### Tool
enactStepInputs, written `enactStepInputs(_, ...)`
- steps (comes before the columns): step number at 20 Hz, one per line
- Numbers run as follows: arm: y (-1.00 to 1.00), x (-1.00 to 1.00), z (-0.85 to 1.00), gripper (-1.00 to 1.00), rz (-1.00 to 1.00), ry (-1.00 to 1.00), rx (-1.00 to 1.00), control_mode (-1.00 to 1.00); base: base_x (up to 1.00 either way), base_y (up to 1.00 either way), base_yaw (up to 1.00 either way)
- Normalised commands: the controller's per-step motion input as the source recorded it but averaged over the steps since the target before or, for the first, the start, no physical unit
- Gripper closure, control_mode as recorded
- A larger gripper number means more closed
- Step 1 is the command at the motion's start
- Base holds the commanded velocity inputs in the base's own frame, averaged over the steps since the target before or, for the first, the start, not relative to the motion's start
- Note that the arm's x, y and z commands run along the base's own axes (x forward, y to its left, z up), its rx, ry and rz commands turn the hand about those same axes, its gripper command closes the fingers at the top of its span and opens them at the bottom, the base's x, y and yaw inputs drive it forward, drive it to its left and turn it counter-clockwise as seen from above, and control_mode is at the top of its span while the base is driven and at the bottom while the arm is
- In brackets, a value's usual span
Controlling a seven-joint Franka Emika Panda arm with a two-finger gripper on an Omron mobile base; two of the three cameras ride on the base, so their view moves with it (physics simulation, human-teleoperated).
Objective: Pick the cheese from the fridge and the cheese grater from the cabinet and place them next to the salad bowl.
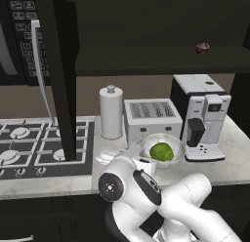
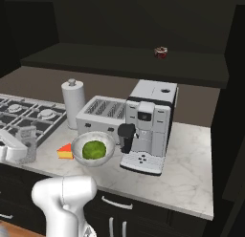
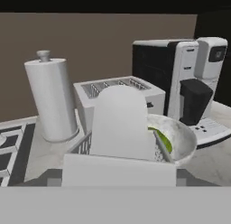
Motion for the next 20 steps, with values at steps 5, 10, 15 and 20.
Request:
enactStepInputs(5, -0.03, 0.82, -0.6, 1.0, 0.0, -0.09, 0.0, -1.0, 0.0, 0.0, 0.0)
enactStepInputs(10, -0.02, 0.98, -0.23, 1.0, 0.0, 0.07, 0.0, -1.0, 0.0, 0.0, 0.0)
enactStepInputs(15, 0.08, 0.96, -0.05, 1.0, 0.0, 0.07, 0.0, -1.0, 0.0, 0.0, 0.0)
enactStepInputs(20, 0.58, 0.46, -0.02, 1.0, 0.0, 0.01, 0.0, -1.0, 0.0, 0.0, 0.0)
